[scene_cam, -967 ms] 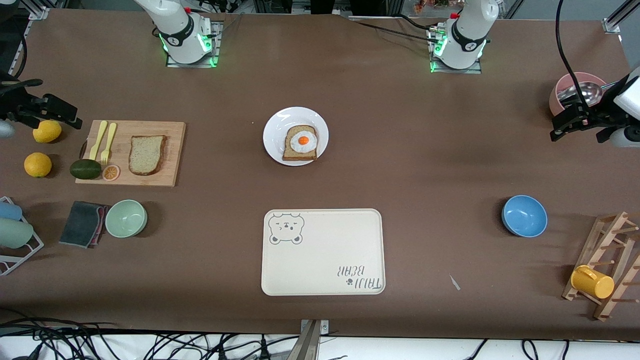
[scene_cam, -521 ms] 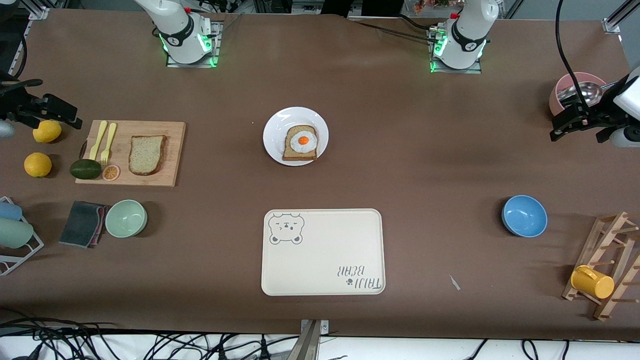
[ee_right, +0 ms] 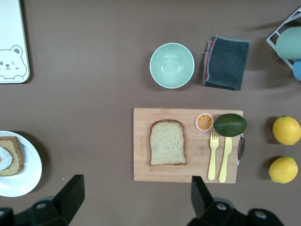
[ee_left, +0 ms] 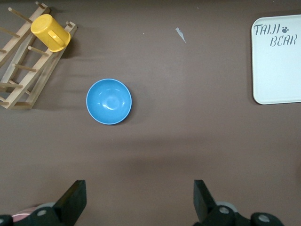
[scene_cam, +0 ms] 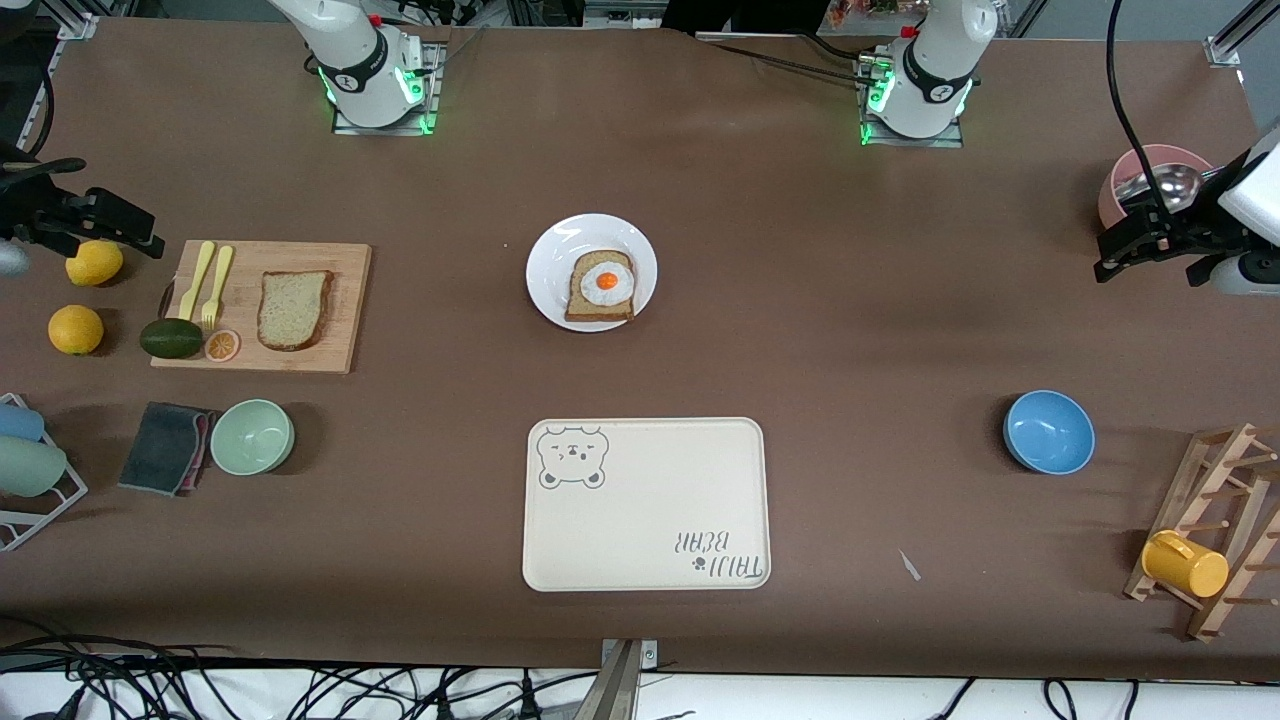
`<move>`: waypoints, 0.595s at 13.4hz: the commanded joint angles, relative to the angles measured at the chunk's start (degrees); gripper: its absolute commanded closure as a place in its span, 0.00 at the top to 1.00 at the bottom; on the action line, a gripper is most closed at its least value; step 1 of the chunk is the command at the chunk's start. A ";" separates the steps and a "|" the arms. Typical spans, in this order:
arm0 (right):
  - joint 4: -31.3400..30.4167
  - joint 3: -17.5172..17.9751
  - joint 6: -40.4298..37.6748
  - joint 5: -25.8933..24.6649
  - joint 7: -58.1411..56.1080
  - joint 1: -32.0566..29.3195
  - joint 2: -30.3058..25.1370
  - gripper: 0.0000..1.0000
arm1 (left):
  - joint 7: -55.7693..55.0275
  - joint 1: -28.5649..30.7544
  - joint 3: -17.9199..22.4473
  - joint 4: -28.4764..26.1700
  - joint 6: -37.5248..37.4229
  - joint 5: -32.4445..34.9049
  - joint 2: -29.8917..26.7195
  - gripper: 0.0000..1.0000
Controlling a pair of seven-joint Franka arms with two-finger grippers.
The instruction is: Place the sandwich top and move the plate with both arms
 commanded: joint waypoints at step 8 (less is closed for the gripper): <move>-0.30 0.65 0.11 -0.64 -0.28 -0.76 -0.45 1.00 | -0.18 -0.28 0.26 0.70 -0.18 -1.50 0.20 1.00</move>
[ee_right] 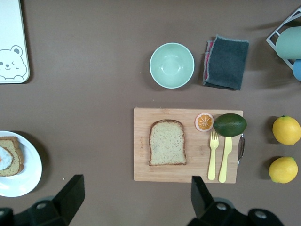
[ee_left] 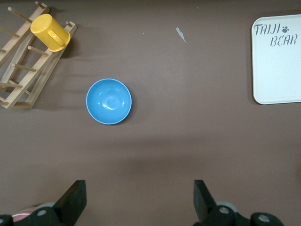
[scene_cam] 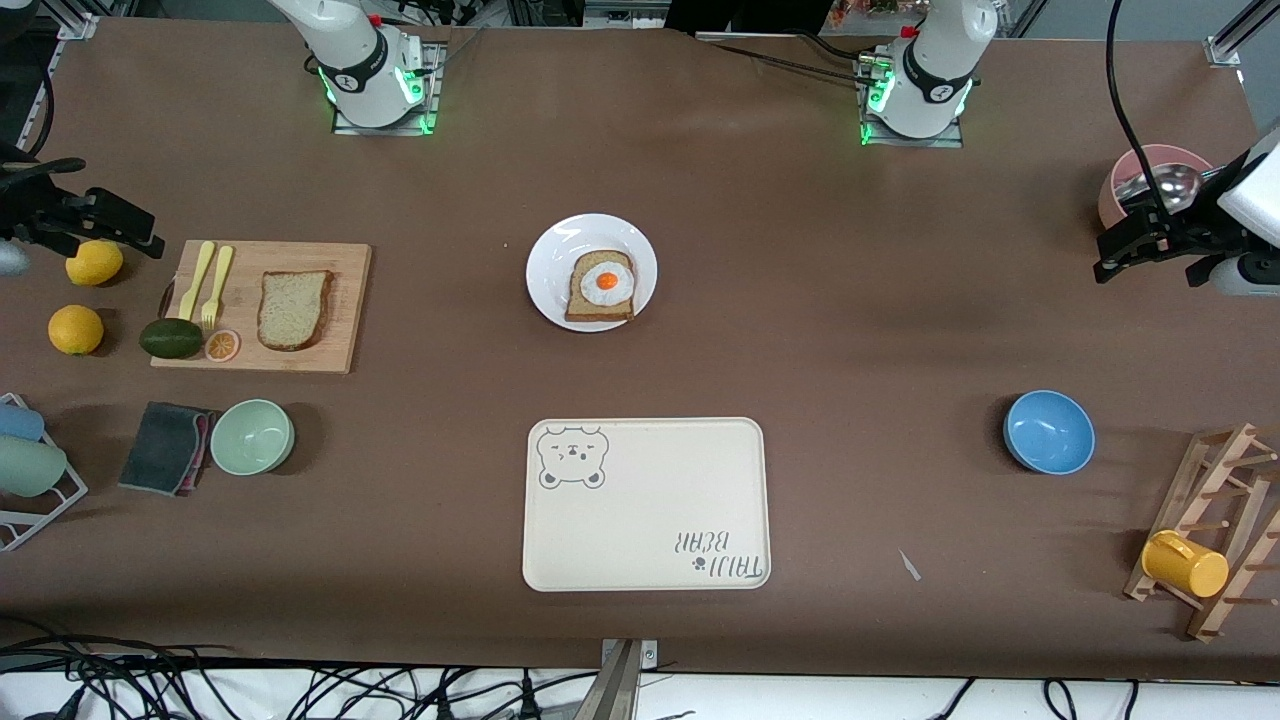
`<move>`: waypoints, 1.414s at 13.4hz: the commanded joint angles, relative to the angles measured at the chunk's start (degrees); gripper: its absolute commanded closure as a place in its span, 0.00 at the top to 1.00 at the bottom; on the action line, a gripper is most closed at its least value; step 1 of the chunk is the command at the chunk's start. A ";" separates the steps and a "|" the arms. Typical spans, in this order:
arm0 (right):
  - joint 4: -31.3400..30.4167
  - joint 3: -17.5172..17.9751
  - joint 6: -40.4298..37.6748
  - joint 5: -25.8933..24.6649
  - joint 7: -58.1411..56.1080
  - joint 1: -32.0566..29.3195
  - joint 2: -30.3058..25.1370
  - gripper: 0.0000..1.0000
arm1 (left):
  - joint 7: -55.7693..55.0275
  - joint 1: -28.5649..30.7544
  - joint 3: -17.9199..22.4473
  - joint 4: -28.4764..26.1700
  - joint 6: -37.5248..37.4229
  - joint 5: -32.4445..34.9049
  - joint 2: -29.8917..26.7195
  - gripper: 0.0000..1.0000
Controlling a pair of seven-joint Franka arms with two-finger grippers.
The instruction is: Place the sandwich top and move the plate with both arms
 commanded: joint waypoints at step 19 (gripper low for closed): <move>-6.08 0.82 6.60 -9.41 14.45 3.81 12.38 0.99 | -0.27 -0.28 0.26 0.79 -0.09 -1.59 0.51 1.00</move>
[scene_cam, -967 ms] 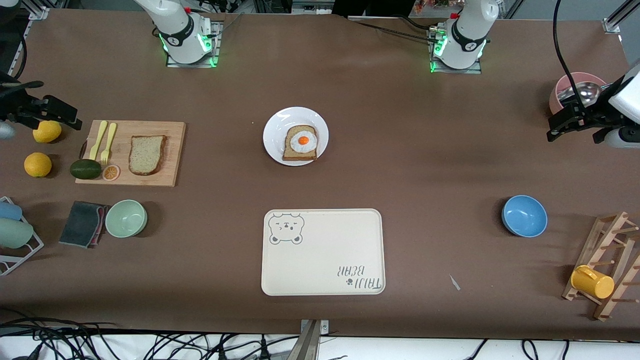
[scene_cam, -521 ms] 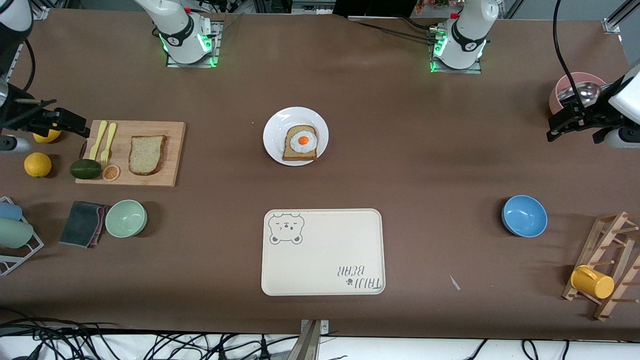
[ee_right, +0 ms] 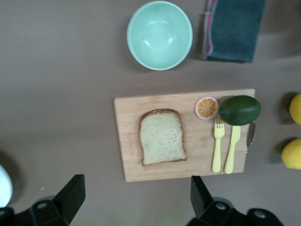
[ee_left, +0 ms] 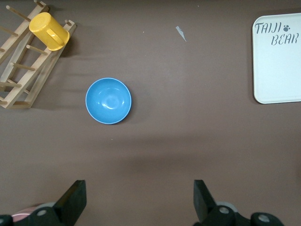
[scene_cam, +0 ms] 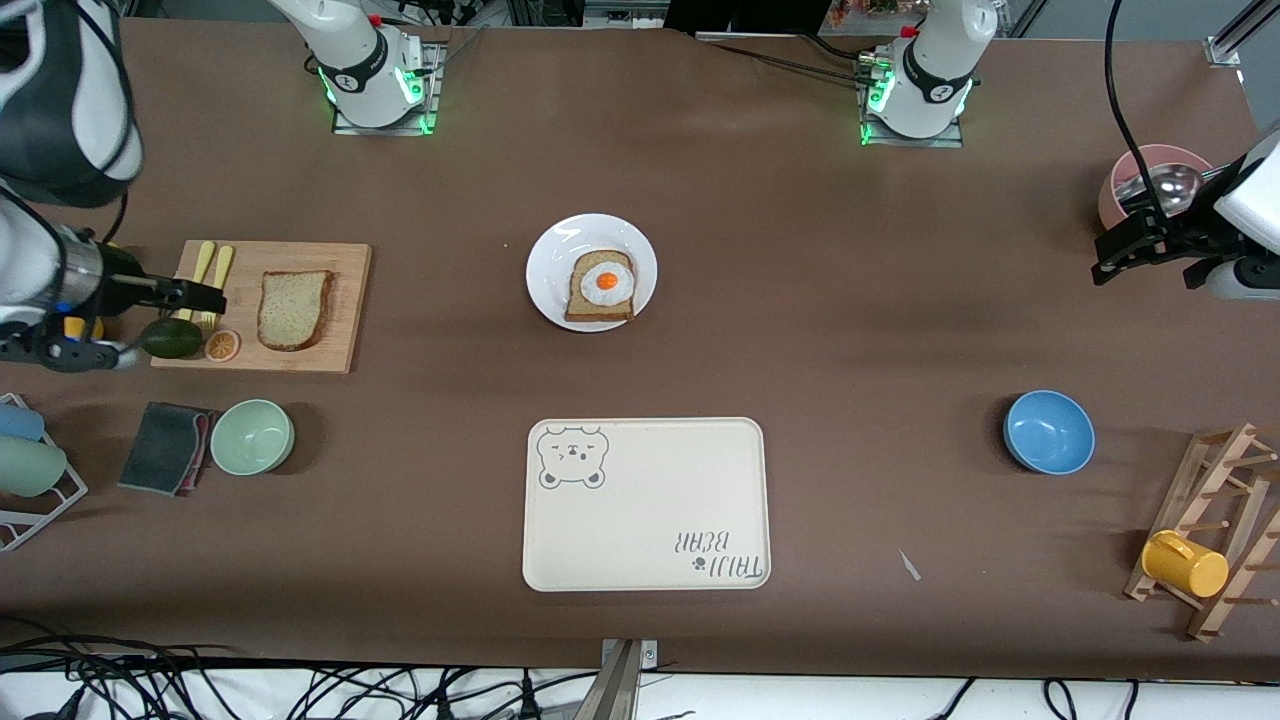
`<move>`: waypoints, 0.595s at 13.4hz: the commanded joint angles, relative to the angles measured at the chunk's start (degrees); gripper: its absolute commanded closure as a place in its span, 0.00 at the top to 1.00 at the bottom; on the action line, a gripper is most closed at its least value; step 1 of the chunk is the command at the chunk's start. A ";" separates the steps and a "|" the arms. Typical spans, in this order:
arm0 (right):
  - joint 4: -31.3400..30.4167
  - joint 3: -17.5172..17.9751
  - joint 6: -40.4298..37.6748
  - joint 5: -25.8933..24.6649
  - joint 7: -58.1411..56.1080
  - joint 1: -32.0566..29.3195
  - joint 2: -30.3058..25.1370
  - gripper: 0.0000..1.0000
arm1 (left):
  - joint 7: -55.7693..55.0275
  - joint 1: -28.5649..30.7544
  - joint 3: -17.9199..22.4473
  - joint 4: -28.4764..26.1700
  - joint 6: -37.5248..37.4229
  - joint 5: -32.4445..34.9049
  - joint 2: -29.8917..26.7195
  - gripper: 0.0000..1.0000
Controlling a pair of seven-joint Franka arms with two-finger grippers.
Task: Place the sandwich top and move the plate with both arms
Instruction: 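Reach the right gripper down to the bread slice on the cutting board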
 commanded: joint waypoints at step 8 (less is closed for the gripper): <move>-23.23 0.37 22.66 -13.45 24.67 4.51 2.27 0.87 | -0.60 -0.20 -0.96 0.96 -0.20 -1.59 0.00 1.00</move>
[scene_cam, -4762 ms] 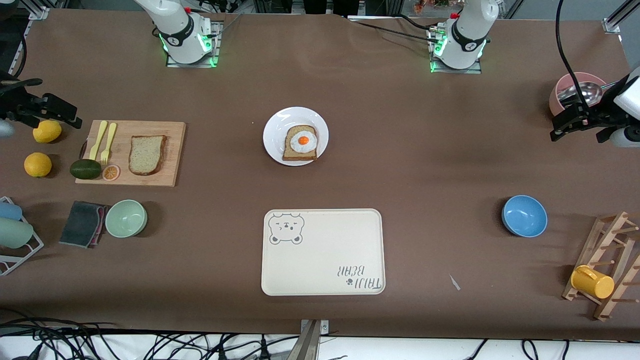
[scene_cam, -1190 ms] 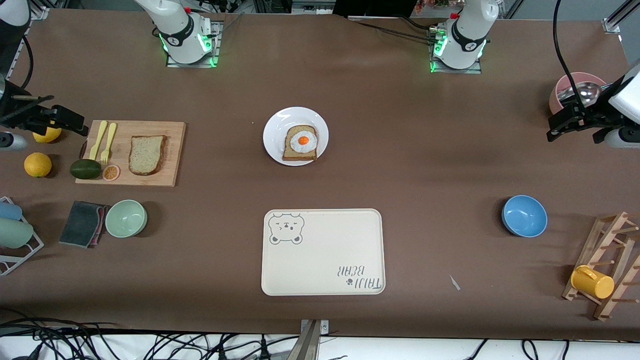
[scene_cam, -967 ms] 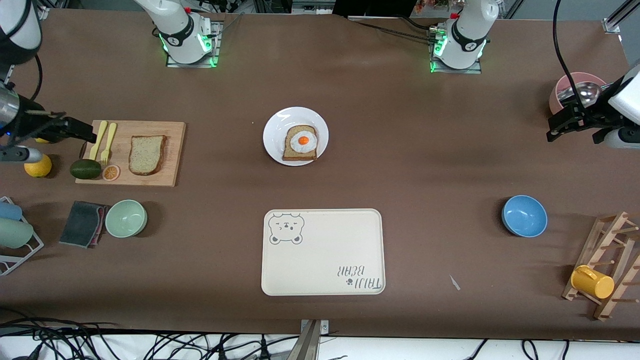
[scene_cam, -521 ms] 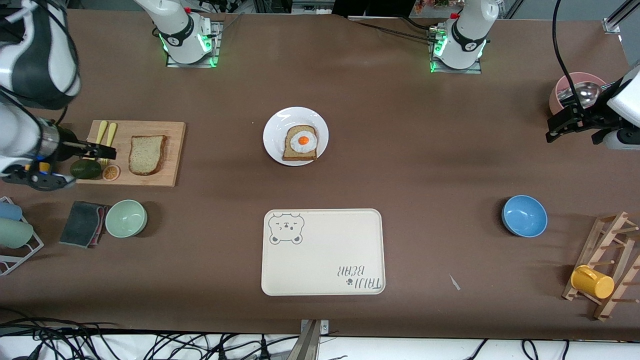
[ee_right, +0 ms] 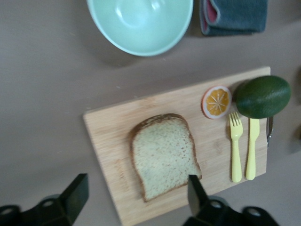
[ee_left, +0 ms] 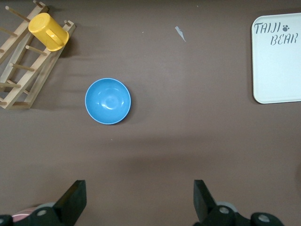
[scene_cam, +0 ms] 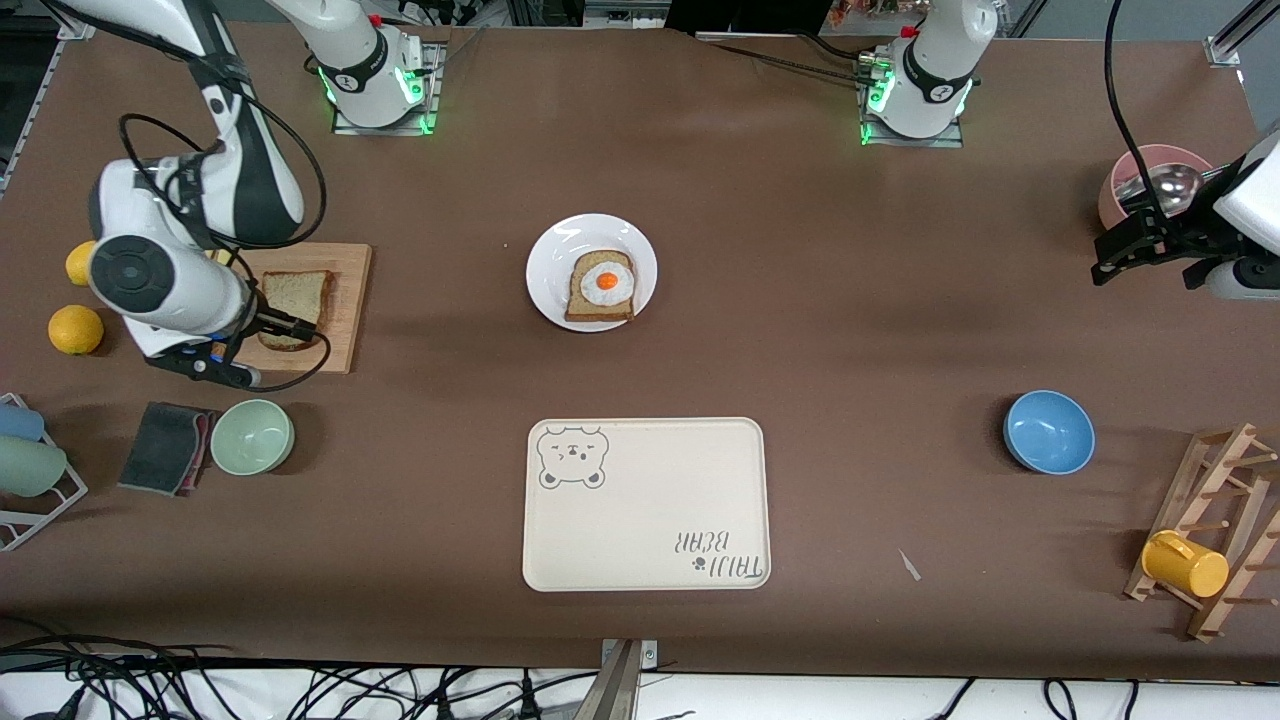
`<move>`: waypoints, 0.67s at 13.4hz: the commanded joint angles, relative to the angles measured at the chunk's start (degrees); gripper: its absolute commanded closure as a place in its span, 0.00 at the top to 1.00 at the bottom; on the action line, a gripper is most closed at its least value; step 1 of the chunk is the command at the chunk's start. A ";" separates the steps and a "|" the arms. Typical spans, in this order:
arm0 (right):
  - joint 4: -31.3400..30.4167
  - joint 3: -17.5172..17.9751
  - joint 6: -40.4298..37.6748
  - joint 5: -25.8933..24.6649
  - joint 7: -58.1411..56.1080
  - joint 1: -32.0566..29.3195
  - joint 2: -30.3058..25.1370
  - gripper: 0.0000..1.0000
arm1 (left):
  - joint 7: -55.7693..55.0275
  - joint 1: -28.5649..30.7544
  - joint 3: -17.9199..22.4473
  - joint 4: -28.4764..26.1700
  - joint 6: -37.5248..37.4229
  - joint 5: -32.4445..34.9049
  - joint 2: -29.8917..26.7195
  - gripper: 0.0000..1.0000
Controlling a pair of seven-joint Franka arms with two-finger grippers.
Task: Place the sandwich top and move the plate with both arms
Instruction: 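Reach the right gripper down to the bread slice on the cutting board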
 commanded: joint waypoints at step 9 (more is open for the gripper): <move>-5.64 -0.08 11.46 -3.01 8.44 -0.31 7.51 0.57 | -0.76 -0.17 -1.64 0.74 -0.49 -1.50 -0.09 1.00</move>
